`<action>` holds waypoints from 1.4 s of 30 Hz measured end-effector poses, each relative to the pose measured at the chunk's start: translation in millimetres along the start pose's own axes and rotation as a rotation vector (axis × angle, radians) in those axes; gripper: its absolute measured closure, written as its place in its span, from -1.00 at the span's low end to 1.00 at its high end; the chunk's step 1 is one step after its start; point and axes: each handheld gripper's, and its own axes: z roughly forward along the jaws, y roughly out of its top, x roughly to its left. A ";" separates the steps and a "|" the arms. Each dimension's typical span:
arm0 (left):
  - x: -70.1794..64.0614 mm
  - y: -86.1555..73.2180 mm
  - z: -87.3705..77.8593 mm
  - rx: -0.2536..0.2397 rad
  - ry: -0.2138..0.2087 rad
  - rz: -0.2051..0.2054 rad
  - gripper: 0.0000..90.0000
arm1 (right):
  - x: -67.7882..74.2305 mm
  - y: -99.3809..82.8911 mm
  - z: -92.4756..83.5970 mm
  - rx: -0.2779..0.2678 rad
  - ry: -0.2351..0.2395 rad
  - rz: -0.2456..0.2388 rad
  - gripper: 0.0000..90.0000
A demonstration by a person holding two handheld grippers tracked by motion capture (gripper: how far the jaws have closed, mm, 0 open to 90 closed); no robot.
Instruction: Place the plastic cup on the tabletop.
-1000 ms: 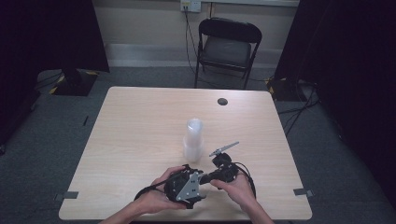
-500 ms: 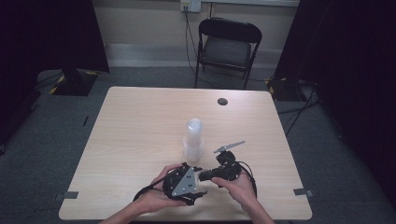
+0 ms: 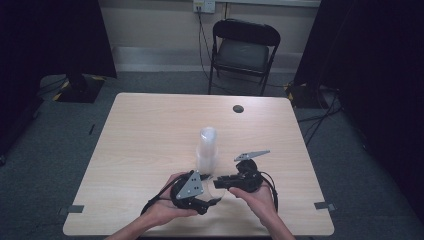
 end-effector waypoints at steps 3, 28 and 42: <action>2.2 -1.8 -0.3 0.004 -0.001 -0.039 -0.39 | 1.4 0.1 -1.2 -0.009 -0.010 -0.024 0.53; 22.4 2.7 -21.1 -0.058 0.071 -0.225 -0.38 | 6.0 4.6 -33.0 -0.254 -0.028 -0.107 0.50; 49.2 -12.3 -45.1 -0.105 0.164 -0.335 -0.38 | -0.5 -1.8 -42.1 -0.291 -0.076 -0.112 0.49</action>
